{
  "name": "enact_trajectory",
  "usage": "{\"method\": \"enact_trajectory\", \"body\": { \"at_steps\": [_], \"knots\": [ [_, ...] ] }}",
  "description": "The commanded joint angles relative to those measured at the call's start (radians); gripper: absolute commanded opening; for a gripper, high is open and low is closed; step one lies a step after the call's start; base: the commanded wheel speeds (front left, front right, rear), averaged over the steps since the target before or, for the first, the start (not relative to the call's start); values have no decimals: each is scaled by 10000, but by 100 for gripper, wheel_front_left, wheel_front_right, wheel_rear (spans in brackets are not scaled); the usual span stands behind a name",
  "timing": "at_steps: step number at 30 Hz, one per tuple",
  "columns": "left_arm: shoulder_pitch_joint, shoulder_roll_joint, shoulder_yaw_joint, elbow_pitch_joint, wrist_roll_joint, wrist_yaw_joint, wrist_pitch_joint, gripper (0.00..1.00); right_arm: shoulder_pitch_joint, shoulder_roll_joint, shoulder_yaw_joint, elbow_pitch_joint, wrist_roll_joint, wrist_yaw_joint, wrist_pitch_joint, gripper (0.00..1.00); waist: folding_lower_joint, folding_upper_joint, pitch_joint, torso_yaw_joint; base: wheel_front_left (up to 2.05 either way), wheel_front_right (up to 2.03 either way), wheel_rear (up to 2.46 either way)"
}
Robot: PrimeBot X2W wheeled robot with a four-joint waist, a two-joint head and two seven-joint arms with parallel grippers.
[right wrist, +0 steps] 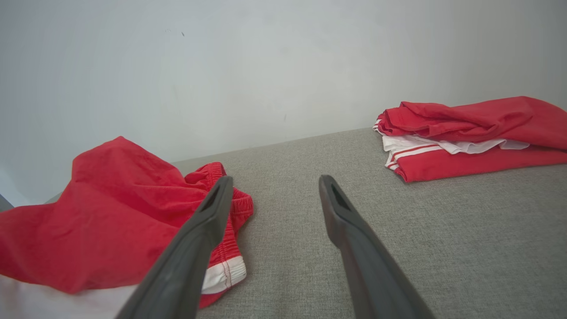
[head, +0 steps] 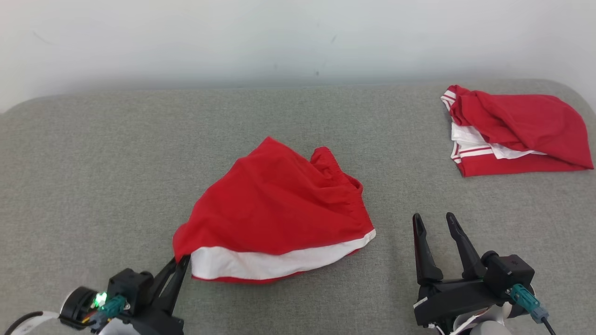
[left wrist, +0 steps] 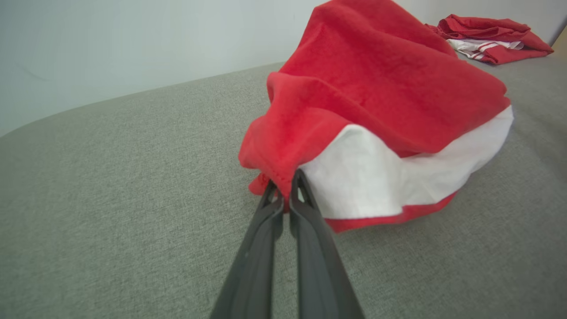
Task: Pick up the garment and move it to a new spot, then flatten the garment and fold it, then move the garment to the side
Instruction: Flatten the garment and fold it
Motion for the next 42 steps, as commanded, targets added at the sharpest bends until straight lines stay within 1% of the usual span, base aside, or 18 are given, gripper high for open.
{"method": "enact_trajectory", "body": {
  "at_steps": [1,4,10,11,12,13,14,23,27,30,33,34,35,36,38,42],
  "knots": [
    [215,73,42,-1,-53,42,49,0,30,-3,27,25,37,-8,-8,100,0,0,21,-55,0,0,0],
    [457,167,3,258,-137,52,27,0,11,-3,10,40,16,-8,-8,100,0,0,58,-135,0,0,0],
    [535,-16,-1,673,-329,-11,-228,0,17,-3,-91,66,-70,-8,-7,100,0,0,50,-109,0,0,0],
    [522,-44,10,709,-327,18,-287,10,28,-3,-102,73,-94,-8,-7,100,0,0,35,-81,0,0,0],
    [523,-94,60,719,-356,76,-394,47,33,-3,-113,83,-111,-8,-7,100,0,0,10,-44,0,0,0],
    [551,-115,89,734,-379,108,-489,88,38,-3,-111,90,-116,-8,-7,100,0,0,-18,-15,0,0,0],
    [610,-151,120,741,-428,157,-577,100,52,-4,-127,97,-115,-8,-7,100,0,0,-55,23,0,0,0],
    [1251,-482,768,150,-818,625,-1282,100,192,-3,-245,133,-140,-8,-7,100,0,0,-297,367,0,0,0],
    [1495,-761,1170,-96,-812,824,-1447,100,185,-4,-302,207,-222,-8,-7,100,0,0,-364,472,0,0,0],
    [1644,-1043,1675,-330,-680,962,-1514,100,178,-3,-323,269,-228,-8,-7,100,0,0,-428,494,0,0,0],
    [1978,-1439,2281,-633,-353,964,-1505,100,145,-5,-356,313,-295,-8,-7,100,0,0,-468,445,0,0,0],
    [1978,-1439,2281,-633,-353,964,-1505,100,145,-5,-356,313,-295,-8,-7,100,0,0,-468,445,0,0,0],
    [2088,-1563,2464,-705,-238,930,-1506,100,142,-14,-378,316,-298,-8,-7,100,0,0,-477,417,0,0,0],
    [2276,-1825,2835,-793,-54,861,-1508,100,155,-45,-470,294,-329,-8,-7,100,0,0,-496,360,0,0,0],
    [2574,-2173,3386,-891,298,695,-1510,100,223,-56,-608,271,-367,-8,-7,100,0,0,-526,256,0,0,0],
    [2831,-2486,3985,-904,700,408,-1511,100,355,-118,-789,279,-379,-8,-7,100,0,0,-561,117,0,0,0]
  ]
}}
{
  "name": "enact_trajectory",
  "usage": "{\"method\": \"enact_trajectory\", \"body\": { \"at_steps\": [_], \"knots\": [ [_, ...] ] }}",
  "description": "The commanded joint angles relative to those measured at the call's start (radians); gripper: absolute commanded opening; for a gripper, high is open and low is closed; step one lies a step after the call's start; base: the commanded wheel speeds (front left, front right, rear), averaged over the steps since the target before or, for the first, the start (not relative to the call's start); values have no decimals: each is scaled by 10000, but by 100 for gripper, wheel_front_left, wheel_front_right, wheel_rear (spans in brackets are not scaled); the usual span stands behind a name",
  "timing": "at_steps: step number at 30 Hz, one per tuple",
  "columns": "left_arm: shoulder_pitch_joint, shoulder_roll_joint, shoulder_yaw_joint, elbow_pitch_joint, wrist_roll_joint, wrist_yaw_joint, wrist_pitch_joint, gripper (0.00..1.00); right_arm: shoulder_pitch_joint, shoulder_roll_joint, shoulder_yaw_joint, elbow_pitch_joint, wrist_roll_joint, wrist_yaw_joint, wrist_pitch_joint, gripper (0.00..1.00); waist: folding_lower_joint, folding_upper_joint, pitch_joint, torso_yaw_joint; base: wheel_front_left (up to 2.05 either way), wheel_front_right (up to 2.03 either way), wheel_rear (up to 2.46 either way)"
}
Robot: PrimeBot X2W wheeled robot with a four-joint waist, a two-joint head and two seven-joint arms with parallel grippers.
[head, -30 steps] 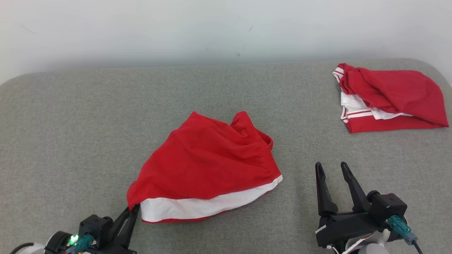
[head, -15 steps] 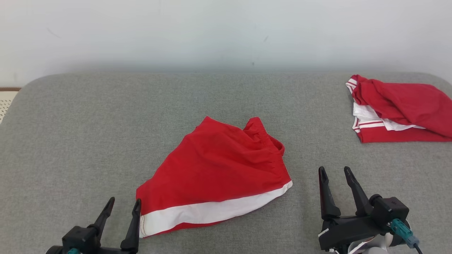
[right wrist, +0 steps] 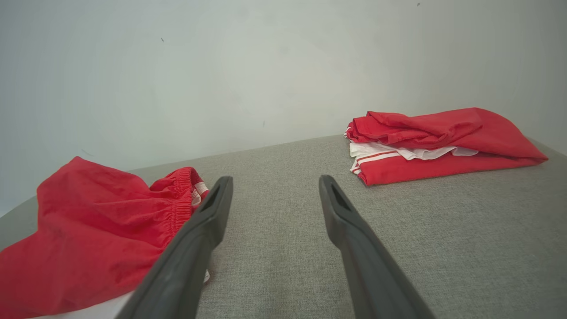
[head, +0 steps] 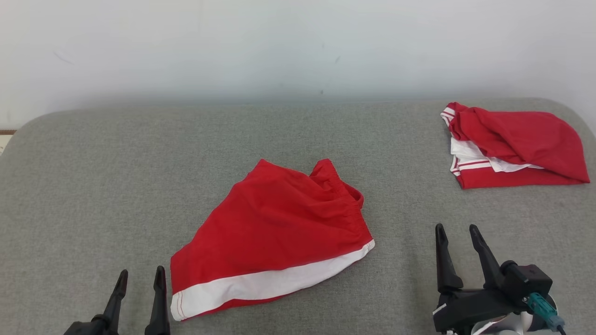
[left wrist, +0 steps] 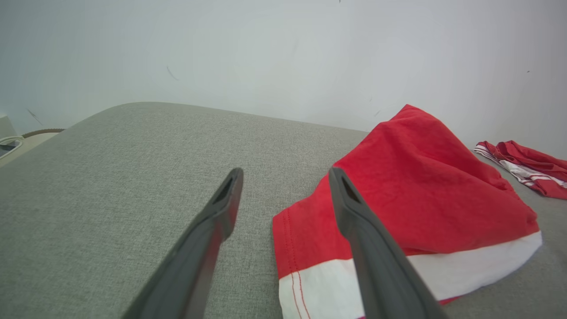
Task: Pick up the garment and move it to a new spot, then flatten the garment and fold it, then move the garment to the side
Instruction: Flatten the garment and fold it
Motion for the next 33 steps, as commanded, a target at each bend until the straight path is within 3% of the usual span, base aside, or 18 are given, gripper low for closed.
{"method": "enact_trajectory", "body": {
  "at_steps": [1,17,22,33],
  "knots": [
    [173,-88,211,-15,204,-138,-56,100,152,-88,-55,8,-29,-8,-7,100,0,0,-24,-82,0,0,0],
    [608,-776,1616,449,1554,-886,-58,100,795,-256,-239,-42,-46,-8,-7,100,0,0,-566,-366,0,0,0],
    [437,-778,1680,703,1743,-1150,-58,100,725,-221,-35,-24,17,-8,-7,100,0,0,-610,-385,0,0,0],
    [333,-843,1549,984,2339,-1260,-58,100,674,-214,85,43,-80,-8,-7,100,0,0,-626,-269,0,0,0]
  ]
}}
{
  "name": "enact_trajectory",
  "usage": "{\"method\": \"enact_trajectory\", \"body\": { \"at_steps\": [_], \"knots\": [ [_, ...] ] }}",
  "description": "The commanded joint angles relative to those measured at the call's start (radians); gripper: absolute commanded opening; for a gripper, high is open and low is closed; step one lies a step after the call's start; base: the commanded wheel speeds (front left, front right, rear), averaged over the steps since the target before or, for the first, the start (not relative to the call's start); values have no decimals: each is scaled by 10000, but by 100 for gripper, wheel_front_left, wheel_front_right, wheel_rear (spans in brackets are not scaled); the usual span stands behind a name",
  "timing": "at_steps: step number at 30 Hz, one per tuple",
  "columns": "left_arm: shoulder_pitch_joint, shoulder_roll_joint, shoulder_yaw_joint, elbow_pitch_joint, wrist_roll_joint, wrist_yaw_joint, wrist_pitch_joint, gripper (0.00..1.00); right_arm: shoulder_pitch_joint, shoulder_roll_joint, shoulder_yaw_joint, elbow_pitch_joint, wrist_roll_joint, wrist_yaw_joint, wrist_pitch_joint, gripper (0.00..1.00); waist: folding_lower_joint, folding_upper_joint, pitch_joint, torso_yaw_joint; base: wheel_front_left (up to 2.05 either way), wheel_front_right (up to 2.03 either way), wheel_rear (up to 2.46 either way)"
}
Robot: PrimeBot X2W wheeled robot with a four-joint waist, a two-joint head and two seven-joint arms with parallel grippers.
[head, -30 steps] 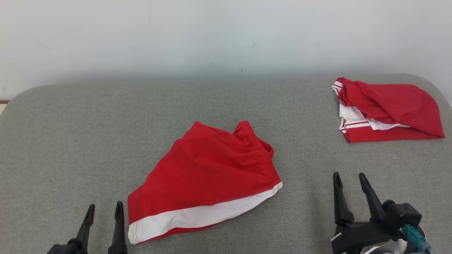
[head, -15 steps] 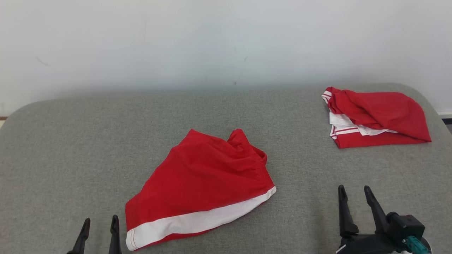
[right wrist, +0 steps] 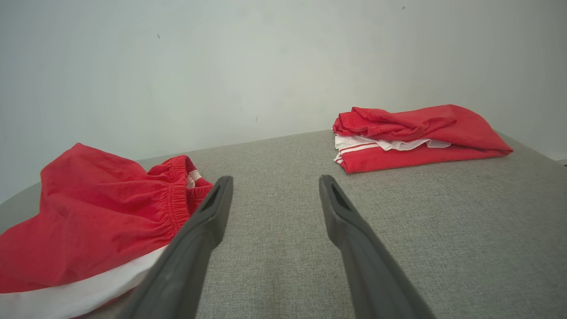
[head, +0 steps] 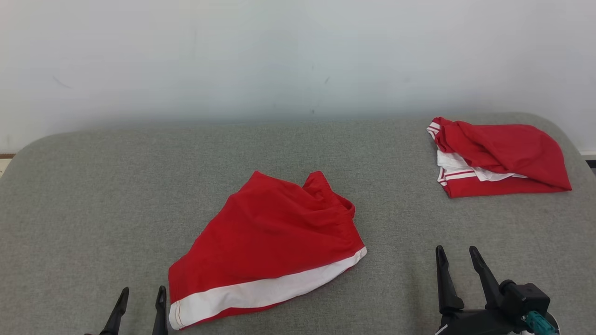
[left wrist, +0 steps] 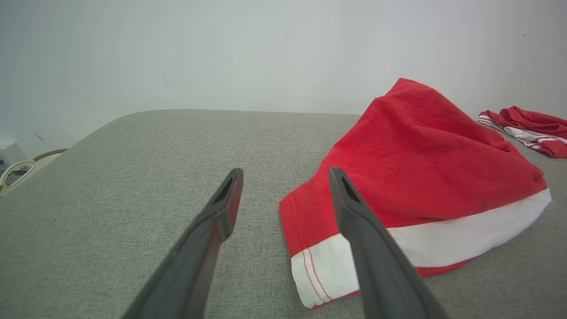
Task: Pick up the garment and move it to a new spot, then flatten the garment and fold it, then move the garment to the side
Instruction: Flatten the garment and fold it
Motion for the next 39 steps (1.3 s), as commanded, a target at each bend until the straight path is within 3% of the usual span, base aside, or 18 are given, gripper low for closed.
{"method": "enact_trajectory", "body": {
  "at_steps": [1,39],
  "knots": [
    [15,-14,9,4,61,-70,-58,100,-12,-17,26,18,-64,-8,-7,100,0,0,10,6,0,0,0],
    [176,-229,315,-11,286,-222,-59,100,-22,52,146,34,-36,-8,-7,100,0,0,87,-165,0,0,0]
  ]
}}
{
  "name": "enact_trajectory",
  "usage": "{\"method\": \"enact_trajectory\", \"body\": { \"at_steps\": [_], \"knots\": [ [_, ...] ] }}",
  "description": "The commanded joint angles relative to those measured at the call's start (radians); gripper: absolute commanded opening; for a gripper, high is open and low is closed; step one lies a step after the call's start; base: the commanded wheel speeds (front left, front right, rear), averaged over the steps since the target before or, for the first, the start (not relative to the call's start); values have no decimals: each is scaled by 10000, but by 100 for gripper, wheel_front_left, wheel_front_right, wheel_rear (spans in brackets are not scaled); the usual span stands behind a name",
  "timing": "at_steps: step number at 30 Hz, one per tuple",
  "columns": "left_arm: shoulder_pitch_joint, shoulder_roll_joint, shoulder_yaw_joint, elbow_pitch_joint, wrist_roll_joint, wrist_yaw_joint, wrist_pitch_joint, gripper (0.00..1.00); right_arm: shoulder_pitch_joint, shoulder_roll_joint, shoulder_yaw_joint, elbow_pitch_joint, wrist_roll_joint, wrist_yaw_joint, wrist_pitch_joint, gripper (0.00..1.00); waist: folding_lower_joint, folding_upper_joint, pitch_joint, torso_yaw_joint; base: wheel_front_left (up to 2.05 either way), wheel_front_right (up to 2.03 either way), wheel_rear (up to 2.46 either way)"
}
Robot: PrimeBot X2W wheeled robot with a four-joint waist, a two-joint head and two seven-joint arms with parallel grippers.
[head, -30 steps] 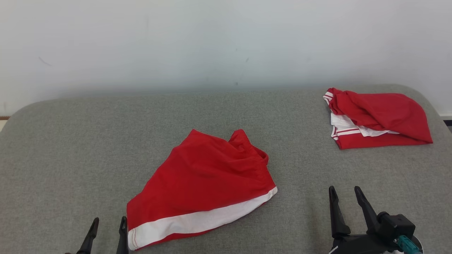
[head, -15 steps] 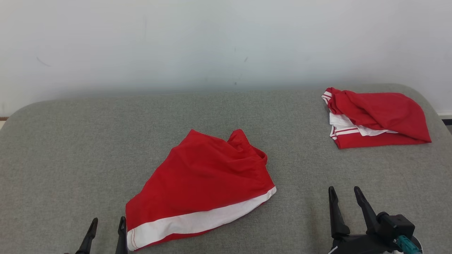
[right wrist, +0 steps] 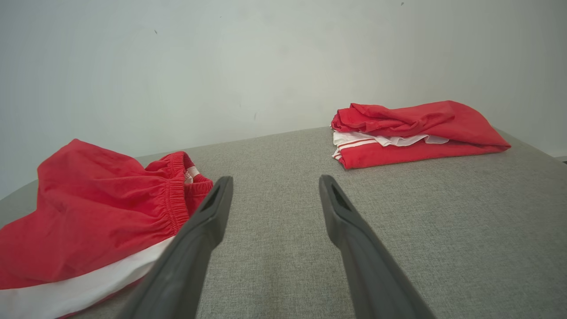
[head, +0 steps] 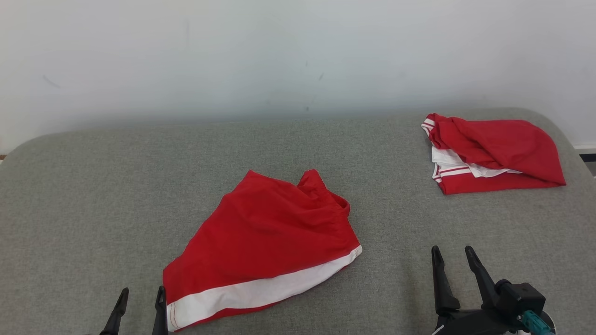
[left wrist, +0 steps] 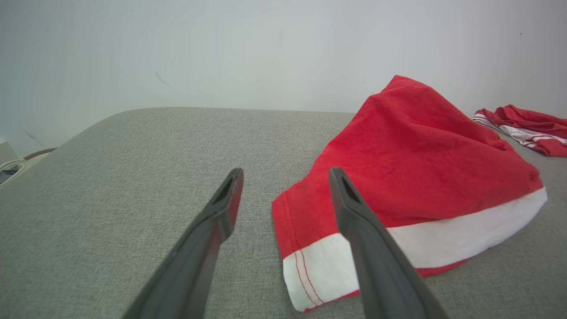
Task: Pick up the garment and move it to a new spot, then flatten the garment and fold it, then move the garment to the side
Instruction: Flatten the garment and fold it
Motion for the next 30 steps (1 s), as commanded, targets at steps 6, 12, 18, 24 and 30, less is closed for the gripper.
{"method": "enact_trajectory", "body": {
  "at_steps": [6,12,18,24,30],
  "knots": [
    [121,-16,73,19,95,-46,-59,100,13,16,2,11,42,-8,-7,100,0,0,5,-3,0,0,0],
    [75,-45,124,77,15,-78,-59,100,26,24,-4,-4,34,-8,-7,100,0,0,6,18,0,0,0],
    [147,-148,115,266,-425,-412,-59,100,121,-12,36,53,110,-8,-7,100,0,0,-28,99,0,0,0],
    [230,-243,-222,595,-701,-763,-59,100,47,-255,432,225,298,-8,-7,100,0,0,12,262,0,0,0],
    [-83,-315,-601,1637,-1238,-1057,-9,100,-437,-635,1261,807,613,-8,108,100,0,0,254,406,0,0,0]
  ]
}}
